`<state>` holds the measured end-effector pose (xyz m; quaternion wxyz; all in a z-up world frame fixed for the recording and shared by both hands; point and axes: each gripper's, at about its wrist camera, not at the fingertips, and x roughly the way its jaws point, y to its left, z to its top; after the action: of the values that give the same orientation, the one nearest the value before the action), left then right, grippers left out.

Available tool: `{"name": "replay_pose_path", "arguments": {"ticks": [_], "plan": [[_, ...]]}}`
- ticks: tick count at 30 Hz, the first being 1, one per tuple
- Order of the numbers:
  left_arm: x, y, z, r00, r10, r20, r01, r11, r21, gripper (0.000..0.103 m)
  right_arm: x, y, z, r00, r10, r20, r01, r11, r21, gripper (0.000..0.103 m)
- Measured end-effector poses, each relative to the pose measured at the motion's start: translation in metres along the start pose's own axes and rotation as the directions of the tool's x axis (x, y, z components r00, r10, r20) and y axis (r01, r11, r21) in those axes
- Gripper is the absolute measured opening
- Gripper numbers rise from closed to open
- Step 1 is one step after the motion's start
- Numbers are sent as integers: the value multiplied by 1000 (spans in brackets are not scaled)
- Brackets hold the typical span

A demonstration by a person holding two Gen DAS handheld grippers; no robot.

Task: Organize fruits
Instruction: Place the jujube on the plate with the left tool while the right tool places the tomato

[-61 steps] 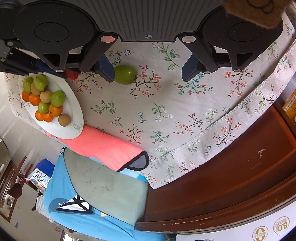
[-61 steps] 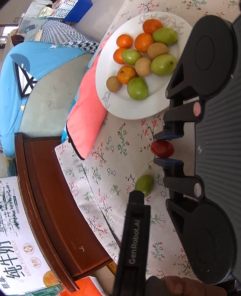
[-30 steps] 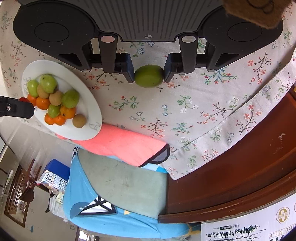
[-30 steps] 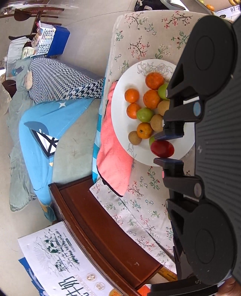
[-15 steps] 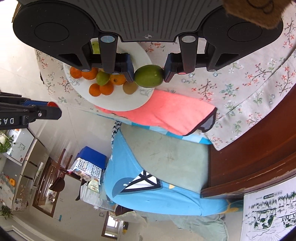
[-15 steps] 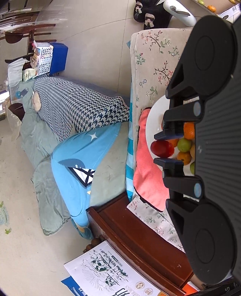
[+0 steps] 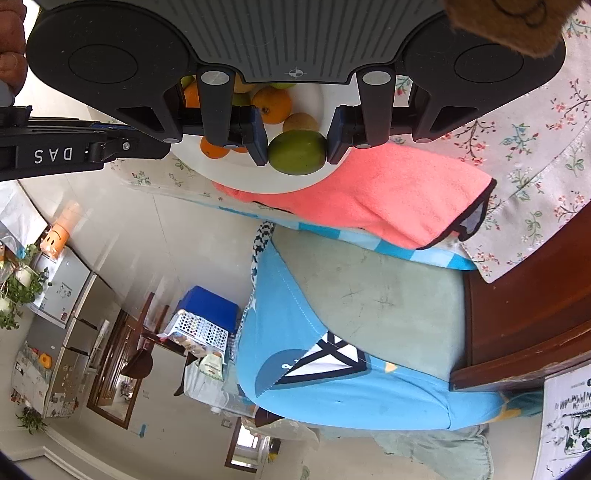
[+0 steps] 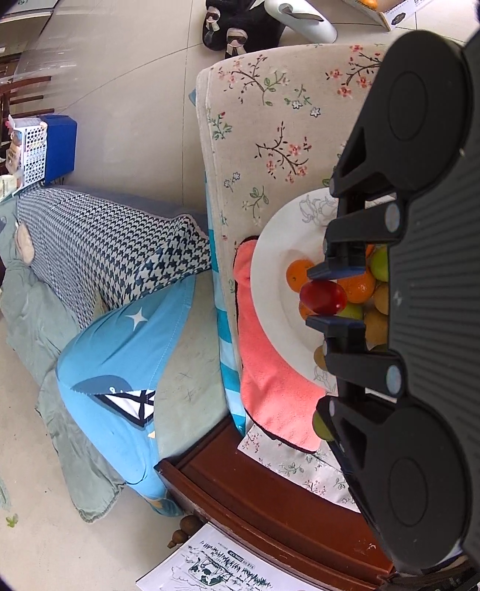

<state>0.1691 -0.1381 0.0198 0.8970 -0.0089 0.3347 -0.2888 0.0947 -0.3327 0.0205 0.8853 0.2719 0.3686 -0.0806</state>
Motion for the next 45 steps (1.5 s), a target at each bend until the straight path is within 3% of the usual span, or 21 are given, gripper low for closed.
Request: {"name": "replay_pose_path", "arguments": {"ticks": [13,18,23,30,37,45], "plan": [[18,-11,1,1000,-21,-3,21,1000,8,34,12,-7,0,1000,-25,-11,25,999,39,24],[8,-14,4,1000,9,20,-10,1000,7,62,10,-7,0,1000,-17,-10,17,999,52,24],[-4,-13,11,999,42,11,-42,999,-11,82,6,-2,1,1000,-20,5,20,1000,20,24],[-21,-15,12,991,127,-42,-125,991,52,95,1,3,0,1000,-7,10,7,1000,9,29],[-35,-9,1,980,157,-126,-149,986,71,95,-6,7,-4,1000,-11,8,12,1000,-4,36],[-37,-14,-1,970,173,-174,-162,984,75,97,-8,14,-10,997,-83,5,83,996,-31,58]]}}
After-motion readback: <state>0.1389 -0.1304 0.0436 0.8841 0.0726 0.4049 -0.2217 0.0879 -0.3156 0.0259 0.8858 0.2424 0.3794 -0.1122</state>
